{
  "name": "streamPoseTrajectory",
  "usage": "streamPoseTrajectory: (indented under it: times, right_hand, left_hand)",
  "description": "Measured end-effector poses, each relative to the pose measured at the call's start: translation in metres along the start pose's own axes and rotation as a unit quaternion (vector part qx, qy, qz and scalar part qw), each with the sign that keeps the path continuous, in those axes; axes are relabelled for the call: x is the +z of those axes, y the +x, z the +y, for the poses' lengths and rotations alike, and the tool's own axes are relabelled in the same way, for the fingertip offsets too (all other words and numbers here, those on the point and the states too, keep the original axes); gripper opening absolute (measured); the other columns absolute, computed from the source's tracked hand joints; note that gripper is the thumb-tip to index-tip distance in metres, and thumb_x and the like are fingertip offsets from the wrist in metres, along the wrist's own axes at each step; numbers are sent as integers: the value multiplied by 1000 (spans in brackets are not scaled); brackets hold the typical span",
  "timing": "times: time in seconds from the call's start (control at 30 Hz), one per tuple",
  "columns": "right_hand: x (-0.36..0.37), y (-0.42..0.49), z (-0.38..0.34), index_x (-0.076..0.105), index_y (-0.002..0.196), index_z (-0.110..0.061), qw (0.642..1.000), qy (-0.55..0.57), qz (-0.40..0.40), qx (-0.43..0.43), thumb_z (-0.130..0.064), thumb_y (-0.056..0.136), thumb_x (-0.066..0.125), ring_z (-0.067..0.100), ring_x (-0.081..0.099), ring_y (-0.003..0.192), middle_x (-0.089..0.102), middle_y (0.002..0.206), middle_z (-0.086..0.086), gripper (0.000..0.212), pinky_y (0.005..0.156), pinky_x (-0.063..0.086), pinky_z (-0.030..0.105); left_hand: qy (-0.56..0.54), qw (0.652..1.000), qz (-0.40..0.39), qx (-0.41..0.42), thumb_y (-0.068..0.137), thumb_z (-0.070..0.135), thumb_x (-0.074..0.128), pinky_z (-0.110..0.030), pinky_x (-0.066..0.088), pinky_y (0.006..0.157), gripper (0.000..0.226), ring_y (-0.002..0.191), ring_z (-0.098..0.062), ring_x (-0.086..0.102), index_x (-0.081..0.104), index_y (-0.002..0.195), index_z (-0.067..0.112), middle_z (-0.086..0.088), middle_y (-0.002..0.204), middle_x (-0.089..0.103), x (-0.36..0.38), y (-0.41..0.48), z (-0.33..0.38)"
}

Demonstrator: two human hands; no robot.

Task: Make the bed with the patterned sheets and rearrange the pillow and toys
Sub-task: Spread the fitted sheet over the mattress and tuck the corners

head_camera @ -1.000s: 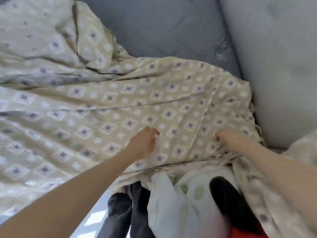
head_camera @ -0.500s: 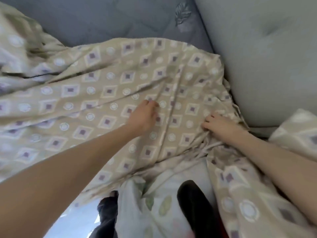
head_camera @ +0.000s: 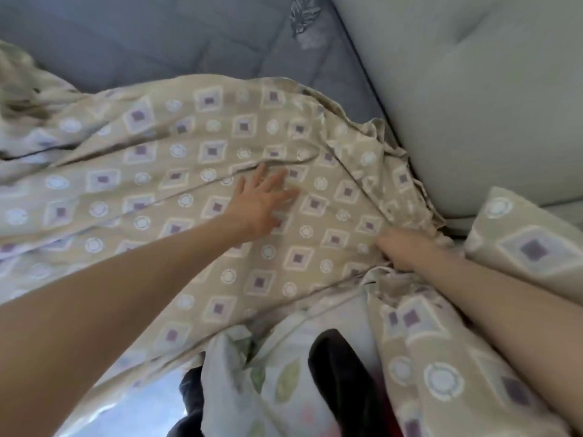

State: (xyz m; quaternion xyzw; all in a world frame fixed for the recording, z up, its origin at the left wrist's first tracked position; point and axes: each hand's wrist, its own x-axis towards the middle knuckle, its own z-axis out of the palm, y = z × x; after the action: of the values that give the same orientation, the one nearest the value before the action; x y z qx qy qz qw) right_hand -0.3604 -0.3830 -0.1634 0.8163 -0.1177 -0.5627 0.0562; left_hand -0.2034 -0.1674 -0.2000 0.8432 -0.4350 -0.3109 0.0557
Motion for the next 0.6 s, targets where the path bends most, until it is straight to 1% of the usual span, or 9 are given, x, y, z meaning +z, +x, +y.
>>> streamPoseTrajectory:
  times: [0.13,0.2,0.27,0.3,0.33,0.4,0.43,0.5,0.6]
  right_hand:
    - [7,7,6,58,117,-11,999,-14,-22,-18,-24,90,56,27,59,108,57,121,9,30,87,50,35]
    - [10,13,10,60,102,-14,999,-2,-27,-28,-28,86,58,23,62,92,63,105,7,21,76,50,30]
    - [12,19,16,54,88,-14,998,32,-49,-23,-31,86,57,17,56,74,59,88,4,17,70,47,29]
    - [15,23,18,56,93,-12,996,51,-69,-17,-34,87,55,16,56,76,60,93,4,23,75,48,29]
    - [18,27,19,57,107,-10,993,76,-91,-14,-38,88,53,19,58,89,60,109,7,34,85,49,30]
    - [23,33,20,42,140,-8,984,120,-132,-1,-48,90,48,25,52,115,48,137,10,64,101,42,33]
    - [26,37,20,37,144,-9,980,137,-144,3,-51,91,47,25,51,116,46,140,10,69,101,41,33]
    - [31,43,18,40,143,-11,981,137,-138,10,-52,92,45,26,51,116,45,141,11,65,101,41,33]
    - [30,40,16,47,138,-14,991,76,-100,37,-45,97,36,30,39,131,41,146,11,53,112,24,43]
  left_hand:
    - [6,1000,3,17,90,28,60,-55,2,116,69,146,-24,-14,23,146,40,10,159,-7,-1,9,3]
    - [-7,1000,13,26,91,26,56,-54,3,116,62,146,-24,-11,27,144,38,10,160,-3,-2,13,7]
    - [-11,999,17,33,94,27,51,-54,6,115,56,147,-24,-8,28,144,35,8,159,2,-4,20,11]
    - [-11,999,18,34,94,28,50,-54,8,115,55,147,-24,-7,28,145,35,8,159,5,-4,24,12]
    - [-12,999,18,32,94,29,49,-54,12,115,55,147,-24,-5,28,144,35,7,158,9,-5,28,14]
    - [-12,1000,7,28,94,31,50,-54,17,113,55,147,-24,0,27,144,36,7,156,13,-5,34,18]
    - [-7,1000,-2,29,94,32,49,-54,18,112,56,147,-24,1,26,145,37,7,157,13,-4,37,20]
    - [3,1000,-11,26,96,34,45,-54,19,112,55,147,-22,1,23,146,39,8,158,11,-1,37,22]
    - [16,999,23,25,98,34,41,-50,20,112,50,147,-20,4,26,145,40,7,157,14,-1,34,16]
